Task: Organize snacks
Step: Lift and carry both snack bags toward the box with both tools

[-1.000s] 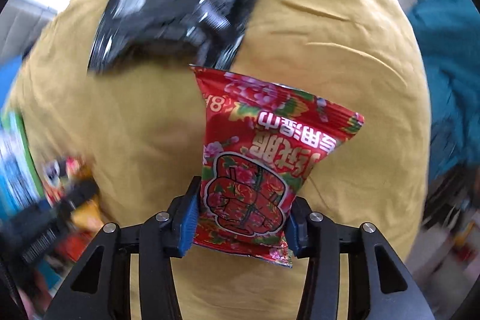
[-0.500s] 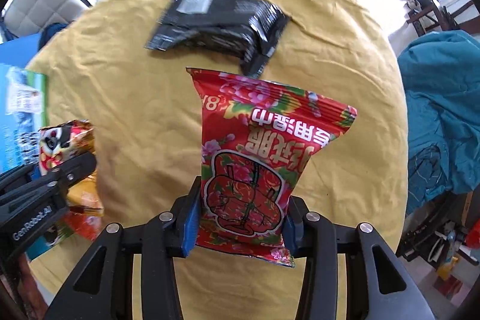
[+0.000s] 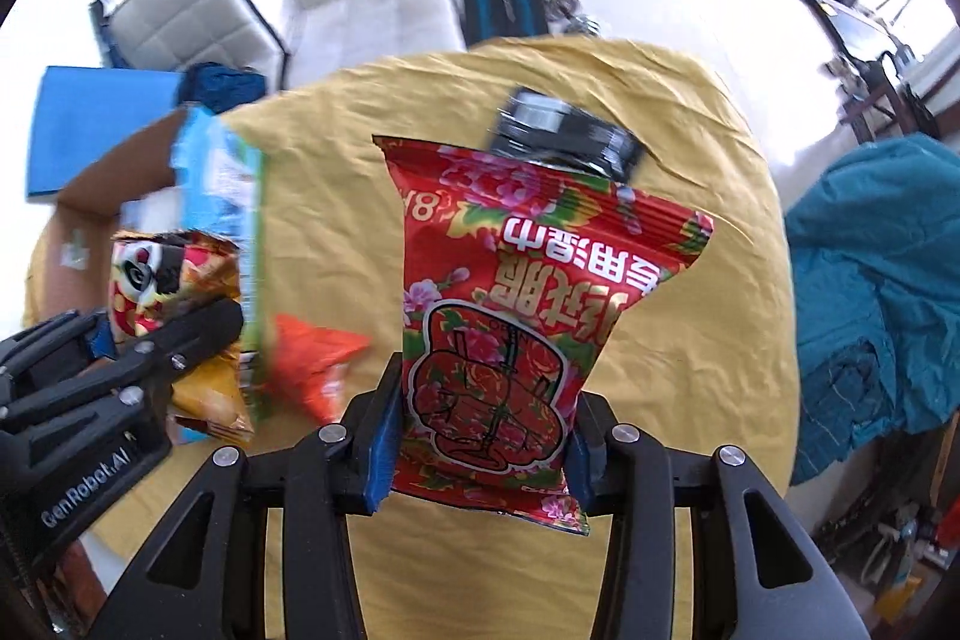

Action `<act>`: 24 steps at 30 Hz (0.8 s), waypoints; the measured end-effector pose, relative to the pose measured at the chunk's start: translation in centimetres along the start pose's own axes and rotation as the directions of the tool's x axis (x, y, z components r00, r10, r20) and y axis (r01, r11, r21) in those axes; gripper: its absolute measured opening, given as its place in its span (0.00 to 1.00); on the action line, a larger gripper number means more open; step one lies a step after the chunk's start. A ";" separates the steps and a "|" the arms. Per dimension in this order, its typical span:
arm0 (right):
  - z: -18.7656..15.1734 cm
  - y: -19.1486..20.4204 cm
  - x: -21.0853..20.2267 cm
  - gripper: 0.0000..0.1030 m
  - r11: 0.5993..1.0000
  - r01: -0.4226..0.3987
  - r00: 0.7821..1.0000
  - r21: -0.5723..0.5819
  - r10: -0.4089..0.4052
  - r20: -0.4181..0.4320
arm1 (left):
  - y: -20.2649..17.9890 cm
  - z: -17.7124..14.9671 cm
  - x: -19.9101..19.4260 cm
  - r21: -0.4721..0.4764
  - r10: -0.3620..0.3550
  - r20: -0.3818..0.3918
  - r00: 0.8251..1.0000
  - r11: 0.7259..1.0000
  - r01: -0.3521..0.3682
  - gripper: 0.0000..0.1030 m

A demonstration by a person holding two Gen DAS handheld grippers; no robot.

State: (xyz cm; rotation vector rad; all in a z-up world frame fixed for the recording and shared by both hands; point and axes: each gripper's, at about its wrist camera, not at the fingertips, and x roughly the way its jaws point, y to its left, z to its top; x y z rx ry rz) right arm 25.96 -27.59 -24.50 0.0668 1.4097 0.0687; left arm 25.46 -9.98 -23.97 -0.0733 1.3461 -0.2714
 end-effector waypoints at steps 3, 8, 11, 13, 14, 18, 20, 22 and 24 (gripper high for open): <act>-0.1 3.4 -2.9 0.45 0.999 -0.032 0.999 -0.044 0.033 0.030 | 1.4 -0.5 -2.2 -0.003 0.012 0.034 0.999 1.000 -0.012 0.29; -0.1 9.9 -4.9 0.45 0.991 -0.067 0.996 -0.118 0.074 0.053 | 5.5 -1.3 -5.6 -0.023 0.065 0.091 0.994 0.998 -0.063 0.29; -0.2 13.5 -5.2 0.45 0.985 -0.079 0.994 -0.156 0.089 0.059 | 8.2 -1.7 -7.1 -0.047 0.100 0.119 0.988 0.994 -0.095 0.29; -0.5 16.0 -5.1 0.45 0.980 -0.101 0.993 -0.170 0.111 0.049 | 10.2 -1.9 -8.1 -0.065 0.125 0.139 0.982 0.991 -0.117 0.29; -0.5 17.0 -5.1 0.45 0.979 -0.108 0.992 -0.176 0.118 0.047 | 10.9 -2.0 -8.1 -0.073 0.130 0.142 0.981 0.990 -0.121 0.29; -0.6 20.9 -4.8 0.45 0.971 -0.128 0.990 -0.201 0.137 0.034 | 14.0 -2.5 -8.8 -0.111 0.138 0.151 0.979 0.986 -0.122 0.29; -0.3 22.3 -4.1 0.45 0.968 -0.132 0.990 -0.212 0.140 0.021 | 15.5 -2.6 -8.9 -0.125 0.137 0.147 0.980 0.985 -0.119 0.29; -0.1 23.8 -3.3 0.45 0.965 -0.132 0.990 -0.225 0.137 0.006 | 17.0 -2.6 -8.7 -0.142 0.134 0.136 0.982 0.983 -0.114 0.29; 0.3 25.2 -2.0 0.45 0.962 -0.141 0.990 -0.232 0.141 -0.016 | 18.7 -2.4 -7.9 -0.157 0.138 0.119 0.983 0.981 -0.118 0.29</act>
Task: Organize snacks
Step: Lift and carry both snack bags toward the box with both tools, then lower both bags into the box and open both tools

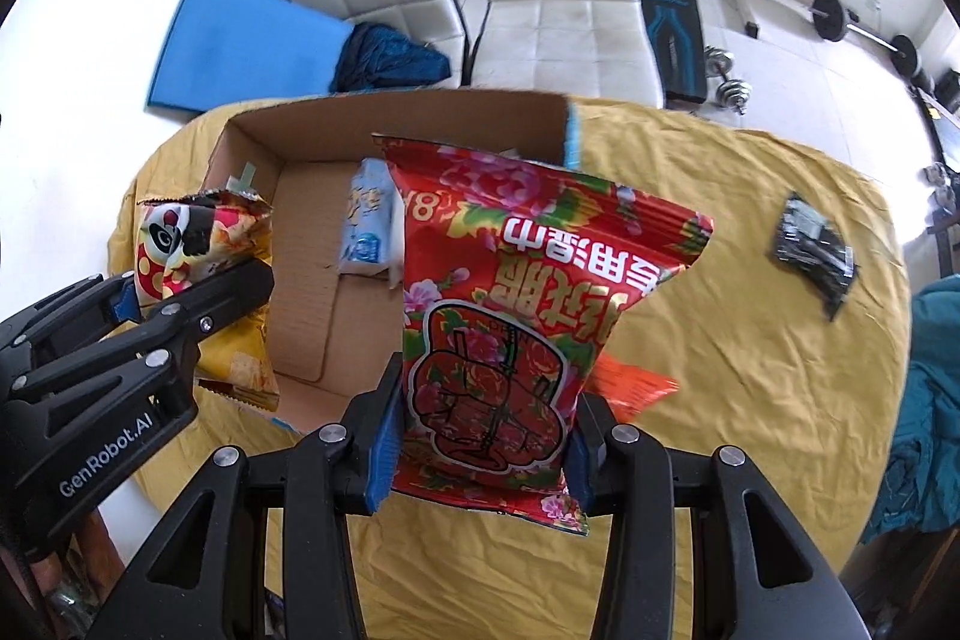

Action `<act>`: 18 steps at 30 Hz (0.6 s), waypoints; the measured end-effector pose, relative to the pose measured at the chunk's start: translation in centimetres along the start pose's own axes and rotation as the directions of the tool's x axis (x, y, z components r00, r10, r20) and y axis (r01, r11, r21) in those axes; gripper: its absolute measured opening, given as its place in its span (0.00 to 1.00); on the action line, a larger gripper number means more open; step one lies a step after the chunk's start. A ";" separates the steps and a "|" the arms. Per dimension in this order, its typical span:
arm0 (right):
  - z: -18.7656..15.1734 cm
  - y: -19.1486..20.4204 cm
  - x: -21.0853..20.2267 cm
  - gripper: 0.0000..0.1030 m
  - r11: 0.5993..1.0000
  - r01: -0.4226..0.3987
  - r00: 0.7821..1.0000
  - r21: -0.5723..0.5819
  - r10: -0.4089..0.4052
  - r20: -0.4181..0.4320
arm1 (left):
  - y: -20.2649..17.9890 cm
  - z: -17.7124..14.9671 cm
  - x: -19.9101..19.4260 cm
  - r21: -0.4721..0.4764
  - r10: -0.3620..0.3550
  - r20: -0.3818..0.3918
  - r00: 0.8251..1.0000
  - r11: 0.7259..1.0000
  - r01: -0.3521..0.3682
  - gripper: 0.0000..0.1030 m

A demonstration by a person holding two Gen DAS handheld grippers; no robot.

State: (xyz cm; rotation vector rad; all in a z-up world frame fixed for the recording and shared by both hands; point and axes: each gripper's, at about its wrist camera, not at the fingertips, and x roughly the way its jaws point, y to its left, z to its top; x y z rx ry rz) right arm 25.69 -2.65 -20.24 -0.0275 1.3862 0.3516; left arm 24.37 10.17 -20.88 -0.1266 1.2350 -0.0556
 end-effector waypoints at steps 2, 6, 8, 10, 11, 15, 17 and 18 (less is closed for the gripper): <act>0.7 0.8 1.9 0.45 1.000 -0.010 0.999 -0.003 0.010 -0.031 | 1.2 0.3 0.9 -0.006 -0.007 -0.021 1.000 1.000 0.007 0.29; 2.0 1.8 6.5 0.45 0.999 -0.034 0.993 0.007 0.034 -0.113 | 4.0 0.9 3.4 -0.013 0.013 -0.070 0.997 1.000 -0.014 0.29; 2.3 2.0 9.0 0.45 0.999 -0.031 0.988 0.013 0.033 -0.150 | 5.8 1.6 5.7 -0.024 0.021 -0.118 0.993 0.999 -0.024 0.29; 2.5 2.2 11.4 0.45 1.000 -0.024 0.981 0.019 0.027 -0.193 | 7.5 2.1 7.7 -0.037 0.018 -0.158 0.987 0.999 -0.024 0.29; 2.5 2.4 12.3 0.45 1.000 -0.019 0.978 0.020 0.023 -0.209 | 8.1 2.2 8.8 -0.038 0.025 -0.178 0.984 0.999 -0.032 0.29; 2.5 2.4 16.2 0.45 1.000 0.006 0.960 0.028 0.002 -0.281 | 10.4 3.4 12.3 -0.053 0.036 -0.239 0.970 0.997 -0.050 0.29; 2.3 2.5 17.9 0.45 0.999 0.021 0.950 0.026 -0.011 -0.311 | 11.0 3.9 13.5 -0.053 0.035 -0.259 0.965 0.997 -0.050 0.29; 2.3 2.5 18.3 0.45 0.999 0.026 0.948 0.025 -0.017 -0.317 | 11.3 4.2 14.3 -0.051 0.037 -0.266 0.963 0.997 -0.053 0.29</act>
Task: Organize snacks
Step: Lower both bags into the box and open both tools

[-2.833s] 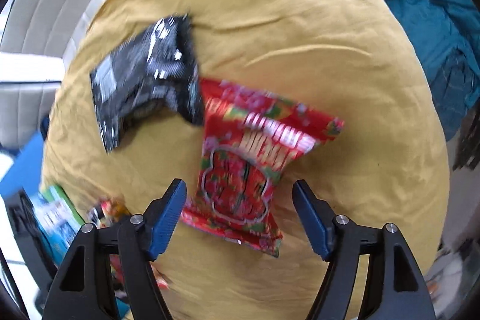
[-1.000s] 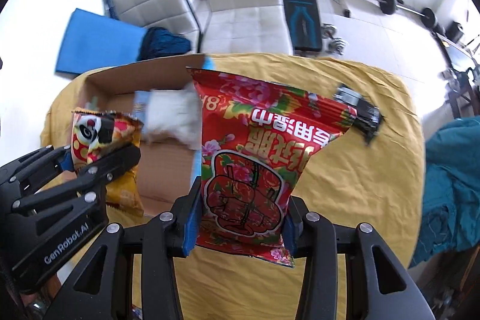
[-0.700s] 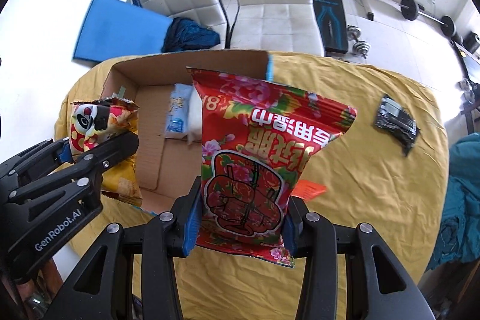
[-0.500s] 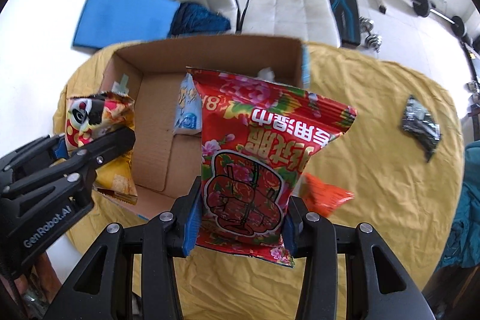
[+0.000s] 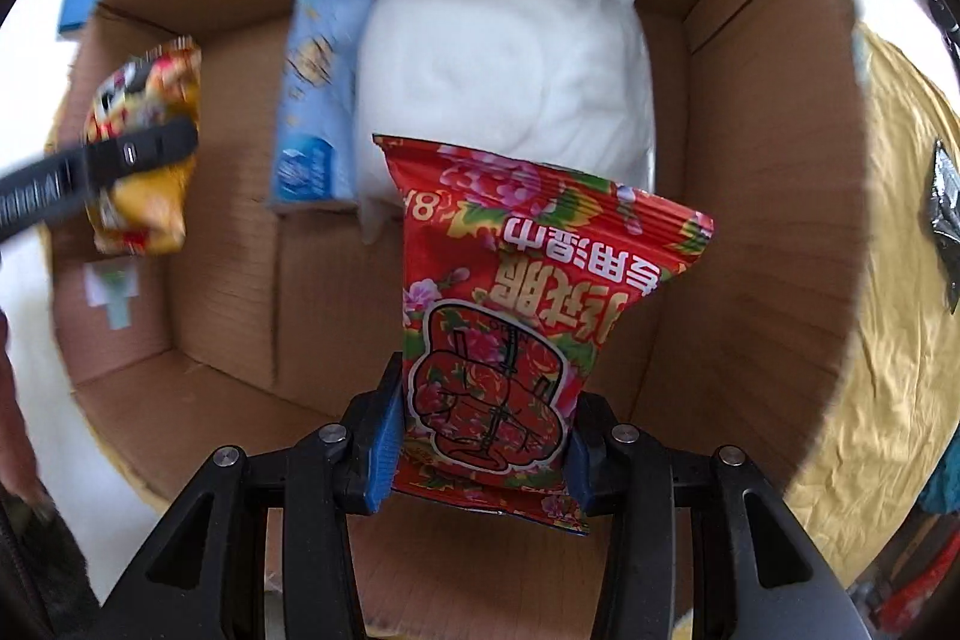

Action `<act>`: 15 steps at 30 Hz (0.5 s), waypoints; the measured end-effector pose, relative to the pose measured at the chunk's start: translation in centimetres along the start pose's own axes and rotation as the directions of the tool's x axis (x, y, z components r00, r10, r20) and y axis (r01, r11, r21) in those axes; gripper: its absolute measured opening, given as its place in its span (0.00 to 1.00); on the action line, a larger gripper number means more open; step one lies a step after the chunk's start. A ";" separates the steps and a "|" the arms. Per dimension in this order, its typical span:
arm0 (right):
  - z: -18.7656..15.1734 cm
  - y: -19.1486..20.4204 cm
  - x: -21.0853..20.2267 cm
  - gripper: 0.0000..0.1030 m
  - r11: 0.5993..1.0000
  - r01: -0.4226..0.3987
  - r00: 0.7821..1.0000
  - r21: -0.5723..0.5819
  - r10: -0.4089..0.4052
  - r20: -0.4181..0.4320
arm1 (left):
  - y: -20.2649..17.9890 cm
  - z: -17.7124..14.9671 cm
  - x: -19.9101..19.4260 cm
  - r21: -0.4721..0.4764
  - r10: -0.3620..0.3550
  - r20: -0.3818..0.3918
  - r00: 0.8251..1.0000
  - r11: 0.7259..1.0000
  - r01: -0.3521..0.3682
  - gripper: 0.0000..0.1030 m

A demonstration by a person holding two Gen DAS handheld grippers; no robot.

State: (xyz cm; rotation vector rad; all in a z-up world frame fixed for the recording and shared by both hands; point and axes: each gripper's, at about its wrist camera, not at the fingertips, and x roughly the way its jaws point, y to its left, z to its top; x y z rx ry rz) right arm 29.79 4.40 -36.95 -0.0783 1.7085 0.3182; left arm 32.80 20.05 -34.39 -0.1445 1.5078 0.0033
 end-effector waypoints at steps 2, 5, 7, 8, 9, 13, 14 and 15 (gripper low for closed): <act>0.2 0.1 1.1 0.45 1.000 0.010 1.000 -0.001 -0.010 -0.021 | 0.2 0.7 1.0 0.004 -0.003 -0.021 1.000 1.000 0.003 0.29; 0.2 0.2 2.3 0.45 0.999 0.033 0.999 -0.011 -0.033 -0.038 | 0.3 1.3 2.1 0.011 0.005 -0.043 0.999 1.000 -0.005 0.29; 0.4 0.3 3.0 0.45 0.999 0.037 0.998 -0.009 -0.037 -0.055 | 0.3 1.5 2.7 0.014 0.010 -0.058 0.998 1.000 -0.009 0.30; 0.3 0.3 3.3 0.45 0.999 0.037 0.998 -0.008 -0.037 -0.059 | 0.4 1.6 3.0 0.011 0.008 -0.064 0.998 1.000 -0.007 0.30; 0.3 0.3 3.7 0.45 0.999 0.040 0.997 -0.008 -0.041 -0.063 | 0.6 1.7 3.3 0.006 0.006 -0.073 0.997 1.000 -0.005 0.30; 0.6 0.1 4.5 0.46 0.999 0.047 0.996 0.008 -0.047 -0.072 | 1.2 1.8 3.9 -0.014 0.012 -0.085 0.996 1.000 -0.013 0.30; 0.6 -0.1 4.6 0.46 0.999 0.047 0.997 0.019 -0.046 -0.069 | 1.3 1.7 3.9 -0.021 0.013 -0.087 0.996 1.000 -0.015 0.31; 0.7 -0.1 4.5 0.46 0.998 0.050 0.997 0.025 -0.049 -0.064 | 1.5 1.6 3.8 -0.031 0.009 -0.088 0.996 0.999 -0.012 0.32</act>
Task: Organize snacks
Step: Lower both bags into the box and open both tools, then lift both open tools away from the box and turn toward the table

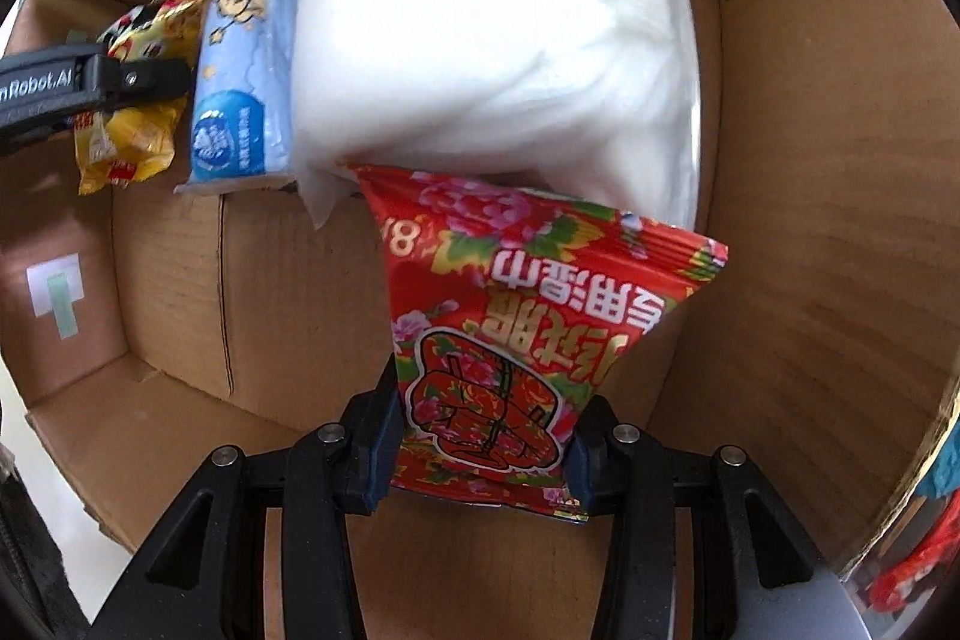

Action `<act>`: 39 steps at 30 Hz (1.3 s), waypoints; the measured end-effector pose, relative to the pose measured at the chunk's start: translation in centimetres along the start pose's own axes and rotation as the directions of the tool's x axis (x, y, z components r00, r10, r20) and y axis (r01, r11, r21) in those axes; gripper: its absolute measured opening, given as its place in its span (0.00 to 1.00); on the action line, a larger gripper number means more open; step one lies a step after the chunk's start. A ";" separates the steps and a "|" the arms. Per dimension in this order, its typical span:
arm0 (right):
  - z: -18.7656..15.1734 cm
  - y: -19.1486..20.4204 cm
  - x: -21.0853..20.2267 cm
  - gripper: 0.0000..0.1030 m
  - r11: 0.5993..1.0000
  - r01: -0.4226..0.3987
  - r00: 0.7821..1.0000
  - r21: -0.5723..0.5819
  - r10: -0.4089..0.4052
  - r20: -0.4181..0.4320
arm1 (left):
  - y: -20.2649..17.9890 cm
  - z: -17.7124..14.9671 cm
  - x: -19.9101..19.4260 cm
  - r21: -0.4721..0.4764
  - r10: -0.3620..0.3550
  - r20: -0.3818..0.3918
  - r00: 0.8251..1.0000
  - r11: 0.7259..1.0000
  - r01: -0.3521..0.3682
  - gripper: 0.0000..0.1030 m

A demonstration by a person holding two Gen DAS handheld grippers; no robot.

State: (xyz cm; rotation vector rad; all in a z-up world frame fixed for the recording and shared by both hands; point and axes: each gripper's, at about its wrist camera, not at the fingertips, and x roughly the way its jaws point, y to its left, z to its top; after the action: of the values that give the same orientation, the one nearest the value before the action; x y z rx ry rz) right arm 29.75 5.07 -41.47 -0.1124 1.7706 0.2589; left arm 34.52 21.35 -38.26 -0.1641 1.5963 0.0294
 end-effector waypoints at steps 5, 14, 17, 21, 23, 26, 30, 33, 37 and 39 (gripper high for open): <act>0.3 -0.2 -0.1 0.47 0.999 0.009 1.000 0.039 -0.010 0.020 | 0.1 -0.5 -0.8 -0.038 -0.002 0.014 1.000 0.999 0.003 0.36; -0.3 0.7 -3.7 0.67 0.998 -0.001 0.994 0.065 -0.006 0.107 | 0.1 -2.9 -3.5 -0.048 0.006 0.076 0.997 0.999 -0.002 0.47; -1.1 0.8 -5.5 0.83 0.997 0.016 0.987 0.070 -0.027 0.160 | 0.2 -4.3 -5.0 -0.046 0.008 0.115 0.993 0.999 -0.003 0.49; -2.0 1.0 -7.5 0.84 0.997 0.022 0.977 0.080 -0.038 0.209 | 0.4 -5.9 -7.1 -0.031 0.014 0.167 0.986 0.999 -0.008 0.56; -2.8 1.5 -8.5 0.87 0.996 0.037 0.971 0.076 -0.054 0.234 | 0.2 -7.0 -8.5 -0.023 0.005 0.198 0.980 1.000 0.000 0.65; -4.5 1.7 -9.8 0.96 0.997 0.045 0.960 0.068 -0.062 0.272 | -0.1 -8.7 -10.4 -0.016 -0.001 0.238 0.971 1.000 0.005 0.85; -6.7 1.5 -12.6 0.96 0.997 0.044 0.946 0.068 -0.063 0.318 | -0.9 -11.0 -12.8 -0.001 0.018 0.286 0.958 1.000 -0.019 0.93; -8.6 1.5 -15.4 0.96 0.997 0.049 0.929 0.062 -0.069 0.365 | -1.7 -12.6 -14.8 0.006 -0.005 0.317 0.949 1.000 0.003 0.94; -11.4 1.9 -18.5 0.97 0.998 0.031 0.912 0.055 -0.050 0.407 | -1.8 -14.7 -17.5 0.000 -0.049 0.353 0.934 0.999 0.052 0.94; -12.7 2.0 -19.9 0.97 0.998 0.029 0.901 0.050 -0.048 0.431 | -2.0 -16.1 -19.4 -0.004 -0.048 0.385 0.922 0.999 0.054 0.94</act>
State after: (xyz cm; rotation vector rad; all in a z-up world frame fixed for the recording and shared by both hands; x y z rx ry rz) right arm 21.56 2.74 -19.36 -0.0538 1.3273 0.1990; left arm 19.26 19.13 -18.21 -0.1988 1.1975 0.0308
